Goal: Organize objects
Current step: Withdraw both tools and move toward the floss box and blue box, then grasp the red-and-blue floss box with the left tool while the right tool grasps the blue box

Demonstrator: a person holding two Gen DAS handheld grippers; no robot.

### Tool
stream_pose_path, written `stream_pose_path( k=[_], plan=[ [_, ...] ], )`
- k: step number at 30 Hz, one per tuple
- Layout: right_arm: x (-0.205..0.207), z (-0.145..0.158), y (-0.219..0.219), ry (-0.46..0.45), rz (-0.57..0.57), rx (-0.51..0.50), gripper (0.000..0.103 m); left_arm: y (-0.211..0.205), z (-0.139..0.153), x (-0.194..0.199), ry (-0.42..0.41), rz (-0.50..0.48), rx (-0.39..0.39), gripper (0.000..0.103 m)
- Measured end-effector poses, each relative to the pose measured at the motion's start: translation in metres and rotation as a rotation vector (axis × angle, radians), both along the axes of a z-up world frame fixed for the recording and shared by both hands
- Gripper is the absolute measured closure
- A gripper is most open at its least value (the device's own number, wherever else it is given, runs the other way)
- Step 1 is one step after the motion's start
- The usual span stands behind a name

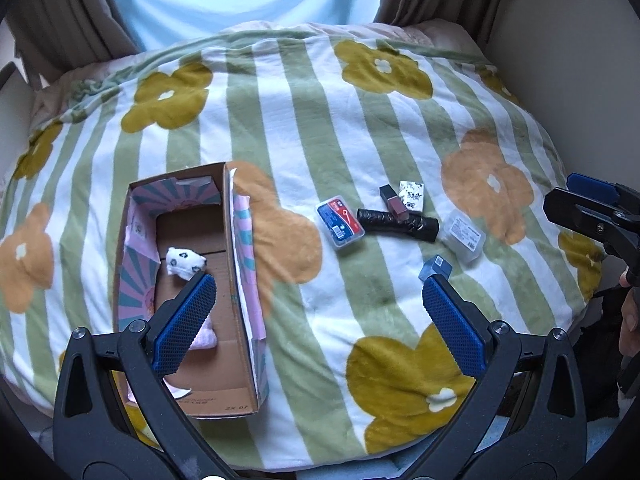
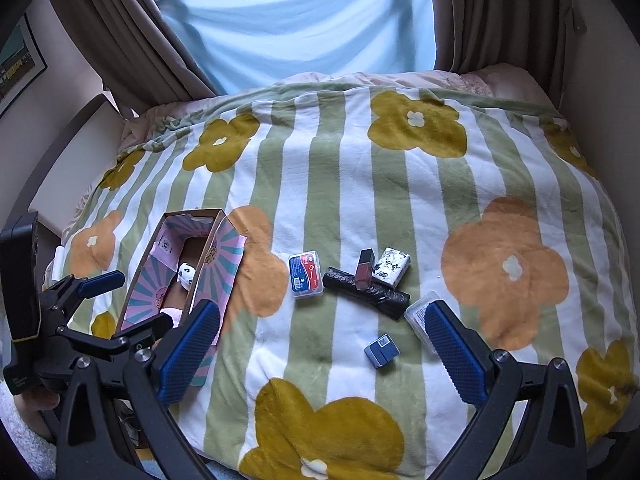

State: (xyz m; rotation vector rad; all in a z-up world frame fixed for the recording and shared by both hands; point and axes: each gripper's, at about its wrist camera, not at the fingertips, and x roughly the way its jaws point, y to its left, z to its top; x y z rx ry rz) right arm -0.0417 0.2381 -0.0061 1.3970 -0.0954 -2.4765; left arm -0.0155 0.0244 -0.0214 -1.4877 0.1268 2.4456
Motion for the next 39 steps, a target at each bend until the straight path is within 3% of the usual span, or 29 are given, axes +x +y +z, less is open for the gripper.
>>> stream_pose_path(
  k=[5, 12, 19, 27, 33, 39],
  plan=[
    [0.006, -0.014, 0.012, 0.002, -0.007, 0.001, 0.001, 0.015, -0.011, -0.012, -0.007, -0.072, -0.027, 0.000],
    [0.007, -0.056, 0.023, -0.017, -0.022, 0.019, 0.001, 0.044, -0.045, -0.039, -0.025, -0.233, -0.095, 0.000],
    [0.002, -0.106, 0.028, -0.050, -0.047, 0.045, 0.001, 0.073, -0.099, -0.075, -0.058, -0.388, -0.163, 0.000],
    [-0.011, -0.163, 0.032, -0.117, -0.119, 0.040, 0.001, 0.093, -0.172, -0.121, -0.120, -0.479, -0.218, 0.000],
    [-0.022, -0.204, 0.031, -0.189, -0.148, 0.027, 0.011, 0.107, -0.216, -0.142, -0.170, -0.570, -0.271, 0.000],
    [-0.032, -0.227, 0.029, -0.236, -0.173, 0.011, 0.025, 0.112, -0.244, -0.155, -0.224, -0.623, -0.304, 0.000]
  ],
)
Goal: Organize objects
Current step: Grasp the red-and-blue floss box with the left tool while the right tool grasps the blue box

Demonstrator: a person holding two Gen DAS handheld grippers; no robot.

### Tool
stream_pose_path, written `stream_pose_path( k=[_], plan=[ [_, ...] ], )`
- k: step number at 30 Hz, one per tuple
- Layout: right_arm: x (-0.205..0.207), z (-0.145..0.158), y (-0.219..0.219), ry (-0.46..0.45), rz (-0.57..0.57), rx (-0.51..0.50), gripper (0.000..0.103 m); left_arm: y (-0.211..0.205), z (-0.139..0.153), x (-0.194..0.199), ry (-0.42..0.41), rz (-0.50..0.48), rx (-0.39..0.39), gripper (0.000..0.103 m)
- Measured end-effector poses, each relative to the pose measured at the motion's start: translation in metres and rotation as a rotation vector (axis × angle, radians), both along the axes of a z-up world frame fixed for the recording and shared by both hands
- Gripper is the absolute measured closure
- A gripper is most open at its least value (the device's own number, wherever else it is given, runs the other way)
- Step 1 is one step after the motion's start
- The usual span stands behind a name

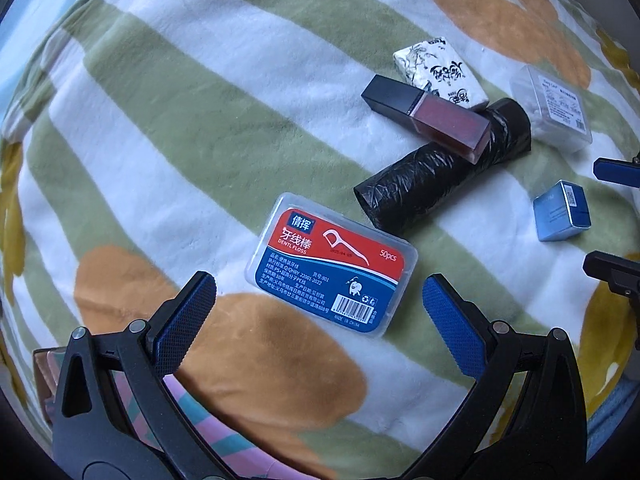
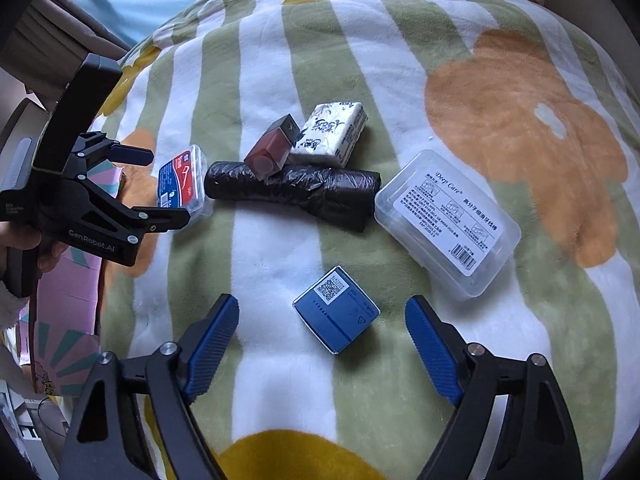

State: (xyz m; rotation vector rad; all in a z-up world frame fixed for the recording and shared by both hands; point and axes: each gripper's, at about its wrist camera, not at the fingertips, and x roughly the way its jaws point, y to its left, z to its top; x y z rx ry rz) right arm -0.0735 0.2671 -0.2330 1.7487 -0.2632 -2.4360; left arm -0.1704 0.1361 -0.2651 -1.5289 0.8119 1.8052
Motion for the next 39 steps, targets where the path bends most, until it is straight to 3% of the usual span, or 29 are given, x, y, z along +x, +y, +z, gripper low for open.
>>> stream_pose_path(
  k=[6, 10, 25, 33, 39],
  plan=[
    [-0.002, -0.011, -0.001, -0.036, -0.012, 0.002, 0.042, 0.001, -0.013, -0.006, -0.041, -0.021, -0.008, 0.001],
    [-0.003, -0.016, 0.000, -0.051, -0.019, 0.034, 0.058, 0.006, -0.019, -0.005, -0.067, -0.054, -0.011, 0.017],
    [-0.001, 0.006, 0.004, -0.057, -0.034, 0.014, 0.059, 0.006, -0.004, 0.001, -0.066, -0.060, 0.006, 0.018],
    [-0.006, 0.047, -0.005, -0.025, 0.021, 0.042, 0.059, 0.001, 0.036, 0.010, -0.039, 0.003, 0.057, 0.018],
    [-0.010, 0.085, -0.014, 0.001, 0.059, 0.061, 0.059, -0.005, 0.083, 0.029, -0.016, 0.093, 0.118, 0.018]
  ],
)
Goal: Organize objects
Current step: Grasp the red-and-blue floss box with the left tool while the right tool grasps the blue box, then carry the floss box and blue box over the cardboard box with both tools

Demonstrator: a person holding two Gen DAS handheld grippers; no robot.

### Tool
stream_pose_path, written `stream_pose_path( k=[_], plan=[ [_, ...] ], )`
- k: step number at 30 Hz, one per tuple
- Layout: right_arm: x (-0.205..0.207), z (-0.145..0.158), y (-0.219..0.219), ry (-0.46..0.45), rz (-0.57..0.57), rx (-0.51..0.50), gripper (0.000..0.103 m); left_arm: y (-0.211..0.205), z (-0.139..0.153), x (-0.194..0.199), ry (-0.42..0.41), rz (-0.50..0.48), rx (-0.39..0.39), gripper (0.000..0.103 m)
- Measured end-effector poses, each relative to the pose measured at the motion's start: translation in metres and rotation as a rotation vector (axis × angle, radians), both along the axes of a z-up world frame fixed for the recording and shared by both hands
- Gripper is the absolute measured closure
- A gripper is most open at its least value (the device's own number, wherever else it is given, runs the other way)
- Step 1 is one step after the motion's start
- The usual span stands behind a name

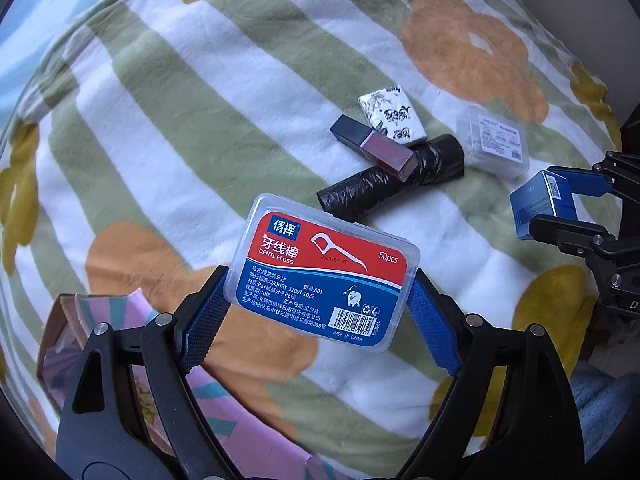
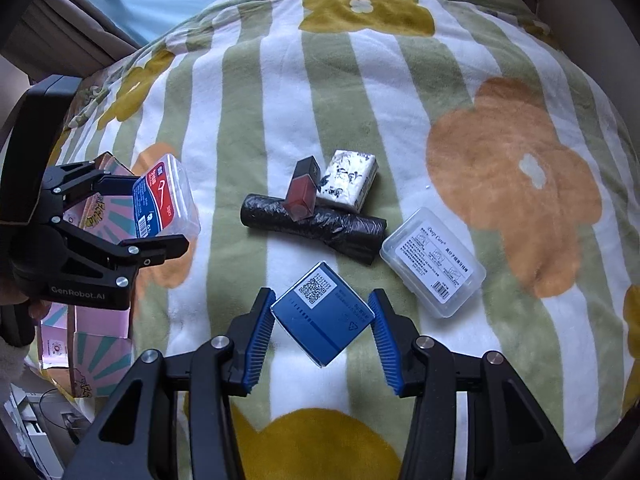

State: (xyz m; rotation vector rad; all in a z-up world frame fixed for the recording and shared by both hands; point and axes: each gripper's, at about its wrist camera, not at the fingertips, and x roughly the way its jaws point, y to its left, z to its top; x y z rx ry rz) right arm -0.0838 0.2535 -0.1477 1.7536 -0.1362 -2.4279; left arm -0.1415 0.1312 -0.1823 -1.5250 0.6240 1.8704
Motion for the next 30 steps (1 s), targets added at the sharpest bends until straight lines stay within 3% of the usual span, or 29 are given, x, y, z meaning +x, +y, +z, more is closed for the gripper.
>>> stream_pose_path(
  k=[6, 17, 24, 30],
  plan=[
    [0.000, 0.044, -0.013, 0.032, 0.067, 0.014, 0.059, -0.012, 0.050, 0.020, 0.033, 0.149, 0.072, 0.018],
    [0.004, 0.109, -0.026, 0.082, 0.128, 0.009, 0.059, -0.060, 0.136, 0.062, 0.150, 0.516, 0.183, 0.018],
    [0.013, 0.129, -0.031, 0.125, 0.127, 0.032, 0.059, -0.084, 0.164, 0.094, 0.247, 0.691, 0.198, 0.018],
    [0.019, 0.133, -0.041, 0.142, 0.155, 0.033, 0.059, -0.090, 0.163, 0.113, 0.252, 0.733, 0.200, 0.018]
  ],
)
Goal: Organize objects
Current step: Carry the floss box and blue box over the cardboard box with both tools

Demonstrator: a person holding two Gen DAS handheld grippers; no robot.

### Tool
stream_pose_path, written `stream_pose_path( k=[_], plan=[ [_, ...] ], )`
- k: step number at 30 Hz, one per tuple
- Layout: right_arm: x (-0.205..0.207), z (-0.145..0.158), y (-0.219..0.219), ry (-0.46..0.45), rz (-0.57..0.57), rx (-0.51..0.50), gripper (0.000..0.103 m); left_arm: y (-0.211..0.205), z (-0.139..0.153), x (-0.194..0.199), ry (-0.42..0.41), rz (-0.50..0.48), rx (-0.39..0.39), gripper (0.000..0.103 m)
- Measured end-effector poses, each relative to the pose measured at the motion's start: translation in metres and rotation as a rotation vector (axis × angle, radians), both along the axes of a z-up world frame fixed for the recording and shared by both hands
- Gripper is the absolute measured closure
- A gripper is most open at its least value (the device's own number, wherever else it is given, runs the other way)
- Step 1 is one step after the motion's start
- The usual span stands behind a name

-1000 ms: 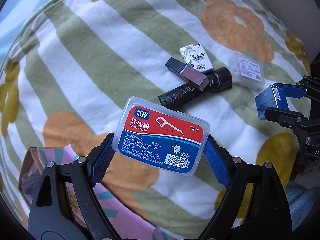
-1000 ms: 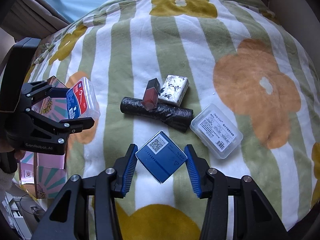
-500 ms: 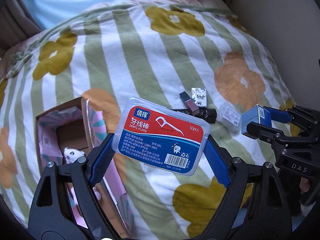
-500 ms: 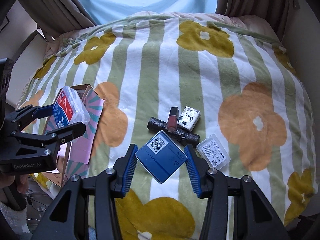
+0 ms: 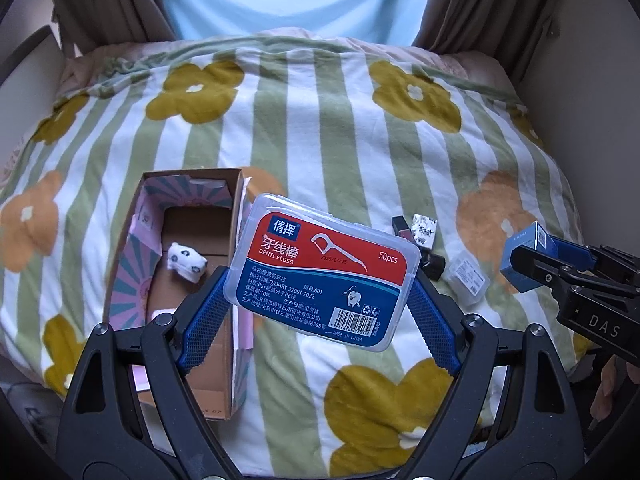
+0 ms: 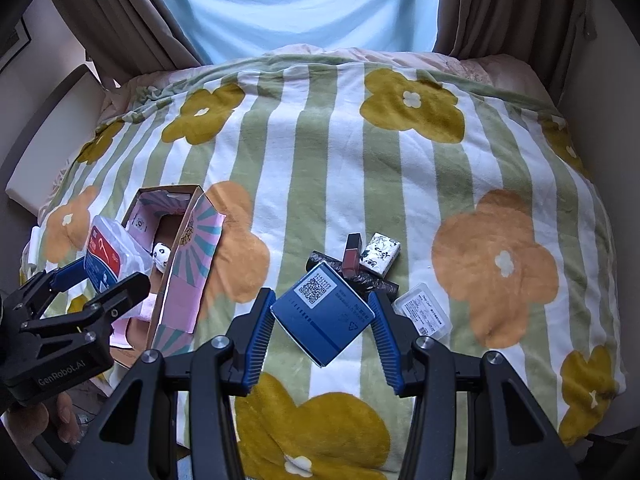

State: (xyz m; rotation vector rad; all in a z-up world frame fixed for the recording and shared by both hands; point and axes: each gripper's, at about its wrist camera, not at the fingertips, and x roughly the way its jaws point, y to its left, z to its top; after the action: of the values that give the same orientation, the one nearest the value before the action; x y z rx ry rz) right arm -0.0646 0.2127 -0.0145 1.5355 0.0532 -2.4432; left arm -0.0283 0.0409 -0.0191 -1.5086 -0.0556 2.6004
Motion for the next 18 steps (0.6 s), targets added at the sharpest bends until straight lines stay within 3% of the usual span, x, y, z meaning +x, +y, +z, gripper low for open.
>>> stream_pose_path(
  k=[18],
  plan=[
    [-0.002, 0.013, -0.029, 0.033, 0.078, -0.023, 0.059, -0.020, 0.011, 0.016, 0.024, 0.057, 0.009, 0.018]
  ],
)
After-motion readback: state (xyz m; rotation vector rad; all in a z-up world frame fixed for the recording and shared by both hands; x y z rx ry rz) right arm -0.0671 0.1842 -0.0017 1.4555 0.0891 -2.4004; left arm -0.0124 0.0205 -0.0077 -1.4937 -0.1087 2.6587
